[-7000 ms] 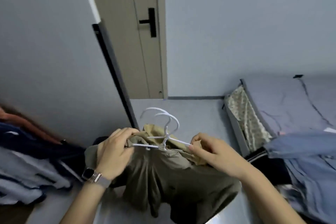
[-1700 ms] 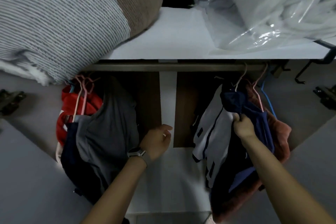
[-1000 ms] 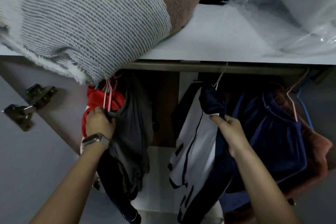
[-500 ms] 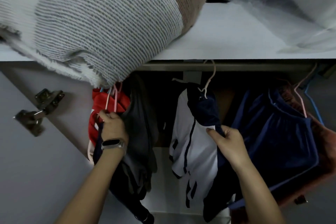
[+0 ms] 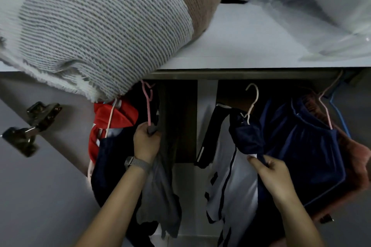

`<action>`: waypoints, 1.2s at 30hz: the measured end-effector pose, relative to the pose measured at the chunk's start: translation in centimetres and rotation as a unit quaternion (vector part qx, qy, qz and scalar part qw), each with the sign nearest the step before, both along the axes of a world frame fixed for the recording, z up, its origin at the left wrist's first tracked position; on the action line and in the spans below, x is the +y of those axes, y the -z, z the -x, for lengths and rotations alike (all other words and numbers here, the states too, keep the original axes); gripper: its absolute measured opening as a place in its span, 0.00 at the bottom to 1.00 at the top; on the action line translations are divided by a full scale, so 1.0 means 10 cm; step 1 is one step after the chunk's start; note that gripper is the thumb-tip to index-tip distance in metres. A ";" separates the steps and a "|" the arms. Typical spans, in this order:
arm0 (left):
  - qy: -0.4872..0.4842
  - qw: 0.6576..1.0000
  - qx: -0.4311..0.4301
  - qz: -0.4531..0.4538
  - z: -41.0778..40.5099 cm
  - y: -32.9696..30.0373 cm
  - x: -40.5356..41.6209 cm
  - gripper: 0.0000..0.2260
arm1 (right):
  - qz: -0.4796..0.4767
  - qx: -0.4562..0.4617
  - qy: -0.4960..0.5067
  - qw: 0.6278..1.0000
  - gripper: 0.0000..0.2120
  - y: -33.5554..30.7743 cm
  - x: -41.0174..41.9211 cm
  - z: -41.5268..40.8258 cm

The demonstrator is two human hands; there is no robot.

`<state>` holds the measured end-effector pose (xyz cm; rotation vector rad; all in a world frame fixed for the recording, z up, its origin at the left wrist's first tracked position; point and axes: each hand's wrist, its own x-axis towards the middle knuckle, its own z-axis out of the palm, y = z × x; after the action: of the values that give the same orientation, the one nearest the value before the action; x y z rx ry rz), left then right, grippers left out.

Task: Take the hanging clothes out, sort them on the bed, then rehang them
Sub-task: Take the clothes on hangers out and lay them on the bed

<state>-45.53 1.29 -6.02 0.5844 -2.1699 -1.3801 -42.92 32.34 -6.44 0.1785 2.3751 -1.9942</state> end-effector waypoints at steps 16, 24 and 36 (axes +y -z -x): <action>0.180 0.981 0.036 0.068 -0.89 0.11 1.37 0.22 | 0.150 0.009 -0.054 0.987 0.10 -0.25 -0.28 -0.18; 0.214 0.964 0.013 0.161 -0.88 0.33 1.78 0.23 | 0.192 -0.003 -0.102 0.976 0.07 -0.19 -0.33 -0.21; 0.251 0.950 -0.047 0.180 -0.87 0.59 2.05 0.14 | 0.090 -0.007 -0.092 0.992 0.08 0.01 -0.19 -0.12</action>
<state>-36.82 21.79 -11.87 -0.0506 -2.6838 -1.1466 -41.68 30.43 -6.52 -0.0312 2.1019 -2.0940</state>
